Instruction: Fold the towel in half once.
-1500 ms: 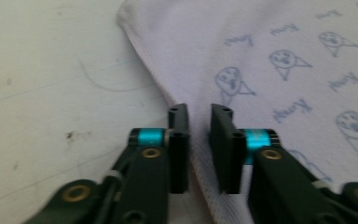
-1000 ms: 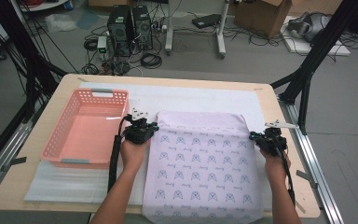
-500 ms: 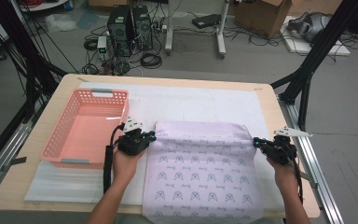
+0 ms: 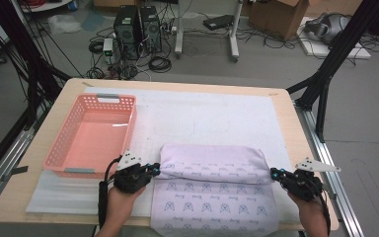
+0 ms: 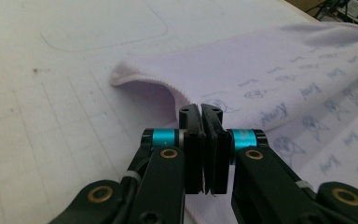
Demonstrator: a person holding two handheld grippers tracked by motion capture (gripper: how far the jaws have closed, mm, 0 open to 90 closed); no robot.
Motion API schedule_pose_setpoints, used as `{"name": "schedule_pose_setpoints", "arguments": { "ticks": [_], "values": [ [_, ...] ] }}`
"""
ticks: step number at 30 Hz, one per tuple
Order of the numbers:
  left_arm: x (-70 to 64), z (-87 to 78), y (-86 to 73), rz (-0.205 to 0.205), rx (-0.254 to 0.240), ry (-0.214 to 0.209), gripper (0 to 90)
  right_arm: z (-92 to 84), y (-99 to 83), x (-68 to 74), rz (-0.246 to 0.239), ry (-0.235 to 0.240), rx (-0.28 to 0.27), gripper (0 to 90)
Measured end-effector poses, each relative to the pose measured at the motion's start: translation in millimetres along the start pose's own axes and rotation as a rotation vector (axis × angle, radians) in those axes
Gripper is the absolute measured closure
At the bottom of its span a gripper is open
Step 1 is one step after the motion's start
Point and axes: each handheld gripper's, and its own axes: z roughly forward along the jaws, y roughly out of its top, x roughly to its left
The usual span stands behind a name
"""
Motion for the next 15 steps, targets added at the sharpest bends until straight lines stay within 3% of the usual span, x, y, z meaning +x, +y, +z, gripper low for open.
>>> {"name": "schedule_pose_setpoints", "arguments": {
  "ticks": [7,9,11,15],
  "values": [
    [-4.4,-4.6,-19.1,0.001,0.017,-0.045,86.0,-9.3,-20.1,8.0,0.013,0.017,0.026,88.6],
    [-2.2,-2.0,-17.2,-0.013,0.014,-0.053,74.4,-7.8,-23.2,9.5,-0.001,0.01,0.037,86.6],
    [1.7,2.8,-12.0,-0.035,0.015,-0.046,55.2,-4.6,-22.8,8.9,0.021,-0.005,0.042,71.2],
    [10.6,19.0,2.5,-0.056,0.032,-0.031,46.3,6.2,-9.5,1.8,0.061,-0.025,0.021,60.1]
  ]
}}
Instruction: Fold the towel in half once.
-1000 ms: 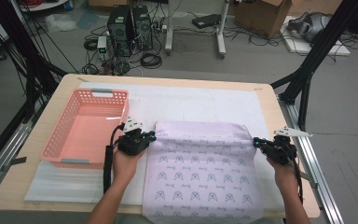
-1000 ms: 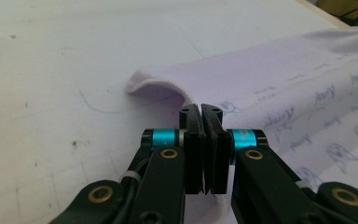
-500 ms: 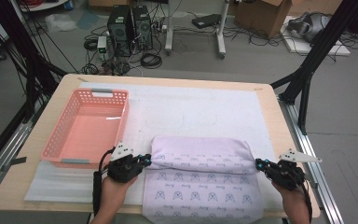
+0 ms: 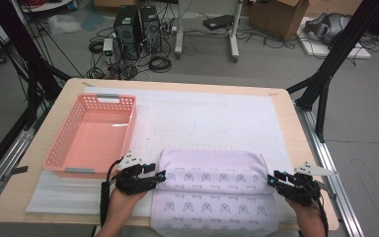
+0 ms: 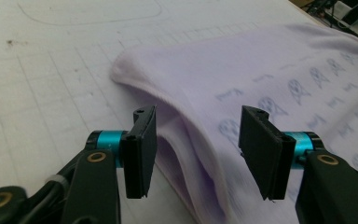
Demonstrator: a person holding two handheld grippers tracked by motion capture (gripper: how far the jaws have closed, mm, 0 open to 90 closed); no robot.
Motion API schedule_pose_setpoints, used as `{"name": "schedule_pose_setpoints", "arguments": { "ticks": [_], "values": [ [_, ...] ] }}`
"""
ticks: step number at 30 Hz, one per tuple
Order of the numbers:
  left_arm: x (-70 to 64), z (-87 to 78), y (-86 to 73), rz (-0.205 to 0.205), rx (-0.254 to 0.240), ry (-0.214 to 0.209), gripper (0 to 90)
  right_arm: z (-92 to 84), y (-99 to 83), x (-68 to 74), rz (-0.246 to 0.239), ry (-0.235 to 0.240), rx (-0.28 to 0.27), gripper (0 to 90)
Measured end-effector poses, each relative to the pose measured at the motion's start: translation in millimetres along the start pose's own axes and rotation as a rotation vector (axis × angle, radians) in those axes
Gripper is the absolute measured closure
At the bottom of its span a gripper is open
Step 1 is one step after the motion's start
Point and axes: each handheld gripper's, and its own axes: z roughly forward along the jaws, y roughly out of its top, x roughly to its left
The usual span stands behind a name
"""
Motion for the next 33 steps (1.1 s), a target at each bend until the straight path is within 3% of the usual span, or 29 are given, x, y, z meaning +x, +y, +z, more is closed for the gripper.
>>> {"name": "schedule_pose_setpoints", "arguments": {
  "ticks": [2,5,8,10,11,12,18,23,28,33],
  "values": [
    [4.0,11.7,8.8,-0.007,0.017,0.014,45.5,9.1,10.0,-1.8,0.003,-0.007,0.013,56.7],
    [11.4,27.0,16.1,-0.055,0.042,0.014,44.1,28.1,21.9,-4.1,-0.001,-0.05,0.063,53.0],
    [15.4,36.1,15.4,-0.083,0.05,0.024,46.2,45.7,27.9,-7.8,0.004,-0.064,0.108,55.6],
    [15.9,39.1,13.1,-0.056,0.07,0.031,59.6,53.0,29.2,-10.9,-0.006,-0.064,0.132,73.6],
    [15.3,38.8,12.4,-0.036,0.075,0.038,72.7,53.3,29.0,-11.2,-0.016,-0.068,0.129,82.0],
    [13.8,37.6,12.1,-0.021,0.062,0.049,82.7,52.8,28.7,-11.4,-0.017,-0.066,0.118,84.3],
    [4.5,17.1,16.3,-0.011,-0.043,0.023,85.6,33.1,26.7,-10.5,-0.019,-0.041,0.046,86.8],
    [-6.4,-4.0,13.3,0.001,-0.095,-0.01,84.6,6.8,25.9,-1.0,-0.031,-0.011,-0.006,86.8],
    [-19.7,-29.5,-0.6,0.024,-0.12,-0.031,84.2,-16.7,18.9,13.3,-0.054,0.019,-0.03,86.8],
    [-31.3,-41.2,-24.6,0.039,-0.077,-0.045,84.2,-31.8,4.2,22.3,-0.053,0.044,-0.016,86.8]
  ]
}}
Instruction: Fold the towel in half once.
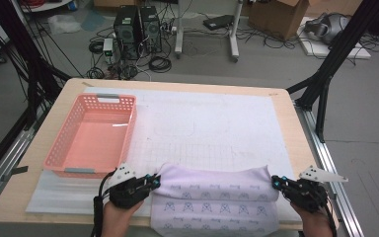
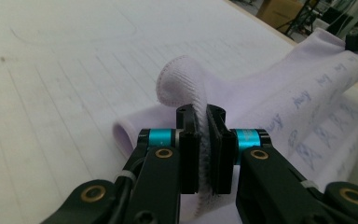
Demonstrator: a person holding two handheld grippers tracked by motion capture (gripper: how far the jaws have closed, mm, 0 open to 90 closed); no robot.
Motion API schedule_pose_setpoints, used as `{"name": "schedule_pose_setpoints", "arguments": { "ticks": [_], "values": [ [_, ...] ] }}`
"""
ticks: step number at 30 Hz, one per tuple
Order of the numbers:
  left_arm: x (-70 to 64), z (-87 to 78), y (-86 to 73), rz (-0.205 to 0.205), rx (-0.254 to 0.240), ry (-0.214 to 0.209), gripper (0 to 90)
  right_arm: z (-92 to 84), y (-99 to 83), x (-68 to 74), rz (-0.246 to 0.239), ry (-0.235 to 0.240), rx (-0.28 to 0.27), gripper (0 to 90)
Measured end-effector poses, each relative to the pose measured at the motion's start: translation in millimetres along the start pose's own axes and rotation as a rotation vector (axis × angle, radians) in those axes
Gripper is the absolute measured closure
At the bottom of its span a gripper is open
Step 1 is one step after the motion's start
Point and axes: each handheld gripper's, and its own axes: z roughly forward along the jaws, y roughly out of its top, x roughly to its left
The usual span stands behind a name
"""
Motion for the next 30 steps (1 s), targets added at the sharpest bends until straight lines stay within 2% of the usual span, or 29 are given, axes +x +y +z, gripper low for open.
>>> {"name": "schedule_pose_setpoints", "arguments": {
  "ticks": [3,5,6,7,8,10,12,15,18,20,23,25,28,30],
  "values": [
    [-2.4,-0.3,-11.5,-0.005,0.047,-0.001,83.0,2.6,-14.3,2.8,0.013,-0.003,0.06,86.7],
    [-0.8,1.7,-17.2,-0.014,0.078,0.009,77.2,8.0,-21.9,2.0,0.017,-0.01,0.1,86.0],
    [1.5,2.7,-18.3,-0.023,0.089,0.017,70.8,10.3,-24.1,1.5,0.011,-0.025,0.113,82.4],
    [3.9,4.2,-18.3,-0.042,0.09,0.022,63.3,13.1,-26.3,0.6,0.02,-0.035,0.13,72.6],
    [6.5,5.3,-17.0,-0.05,0.091,0.029,56.3,15.7,-27.1,-1.3,0.033,-0.046,0.136,63.7],
    [10.5,8.5,-12.9,-0.056,0.086,0.045,45.1,17.5,-25.3,-5.1,0.063,-0.051,0.121,59.5],
    [14.9,13.5,-9.0,-0.051,0.087,0.063,41.7,18.8,-21.6,-6.4,0.068,-0.064,0.106,53.7],
    [21.5,23.1,-4.0,-0.085,0.103,0.049,39.6,28.1,-16.8,-8.7,0.068,-0.076,0.113,49.2],
    [24.8,23.7,0.3,-0.118,0.089,0.012,38.0,40.7,-17.6,-8.9,0.053,-0.085,0.153,49.3],
    [25.5,19.4,2.9,-0.112,0.071,0.01,38.1,43.0,-19.5,-10.2,0.051,-0.089,0.149,53.1],
    [26.9,20.5,2.6,-0.11,0.094,0.005,38.0,40.9,-21.4,-12.2,0.057,-0.083,0.14,64.6],
    [26.7,23.2,0.7,-0.112,0.107,-0.004,37.6,39.9,-22.2,-13.5,0.077,-0.032,0.141,80.0],
    [23.3,26.8,0.1,-0.099,0.125,-0.005,36.9,40.2,-22.4,-9.0,0.049,-0.041,0.14,82.0],
    [19.6,31.1,-1.4,-0.075,0.149,0.011,37.0,40.0,-22.6,-8.7,0.047,-0.038,0.14,82.4]
  ]
}}
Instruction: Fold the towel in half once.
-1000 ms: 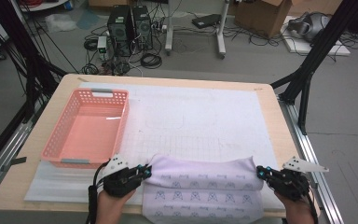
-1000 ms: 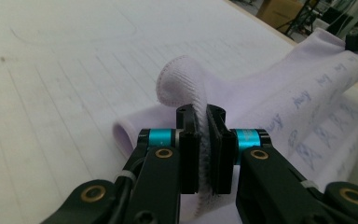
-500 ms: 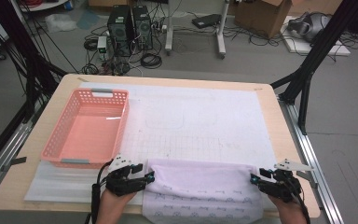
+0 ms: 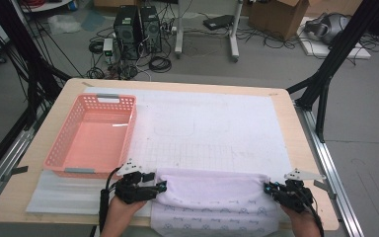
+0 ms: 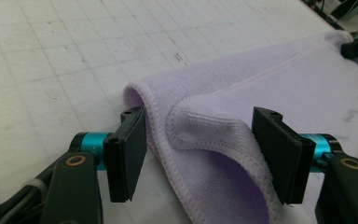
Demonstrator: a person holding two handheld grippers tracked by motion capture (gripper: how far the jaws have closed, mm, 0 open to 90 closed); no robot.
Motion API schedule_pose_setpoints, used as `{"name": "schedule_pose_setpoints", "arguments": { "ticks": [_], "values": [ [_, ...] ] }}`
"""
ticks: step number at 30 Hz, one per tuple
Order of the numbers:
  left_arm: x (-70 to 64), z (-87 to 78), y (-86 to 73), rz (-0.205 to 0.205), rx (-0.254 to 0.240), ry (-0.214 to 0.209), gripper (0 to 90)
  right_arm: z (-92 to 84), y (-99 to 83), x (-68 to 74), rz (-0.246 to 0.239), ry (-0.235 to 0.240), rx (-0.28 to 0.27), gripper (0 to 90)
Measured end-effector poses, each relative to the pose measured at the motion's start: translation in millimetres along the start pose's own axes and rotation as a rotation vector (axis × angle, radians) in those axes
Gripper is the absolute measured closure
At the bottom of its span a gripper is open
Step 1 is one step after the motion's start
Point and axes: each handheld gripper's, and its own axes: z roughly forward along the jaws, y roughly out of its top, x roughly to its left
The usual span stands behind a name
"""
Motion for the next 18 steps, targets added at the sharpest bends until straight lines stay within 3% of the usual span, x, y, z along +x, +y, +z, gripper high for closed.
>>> {"name": "schedule_pose_setpoints", "arguments": {
  "ticks": [4,6,8,10,11,14,18],
  "values": [
    [-7.6,5.1,-2.6,0.068,0.02,0.065,42.0,-0.2,-1.3,1.9,-0.024,-0.011,-0.01,82.8],
    [-9.9,4.2,-5.9,0.125,0.012,0.108,52.4,-0.3,-1.3,2.7,-0.033,-0.015,-0.012,82.8],
    [-10.4,3.7,-8.5,0.121,-0.006,0.119,60.1,-0.3,-1.4,2.8,-0.034,-0.015,-0.013,82.8],
    [-10.3,3.3,-9.3,0.117,-0.002,0.085,73.4,-0.2,-1.7,3.1,-0.044,-0.018,-0.015,82.8],
    [-11.5,3.6,-9.7,0.117,-0.006,0.088,76.3,-0.4,-1.7,3.5,-0.048,-0.02,-0.014,83.0],
    [-11.2,2.9,-9.9,0.099,-0.012,0.083,79.6,-0.8,-1.7,3.4,-0.062,-0.016,-0.016,84.1],
    [-10.9,-1.1,-7.8,0.08,-0.065,0.067,81.1,-1.5,-3.4,0.4,-0.054,0.005,-0.042,84.7]
  ]
}}
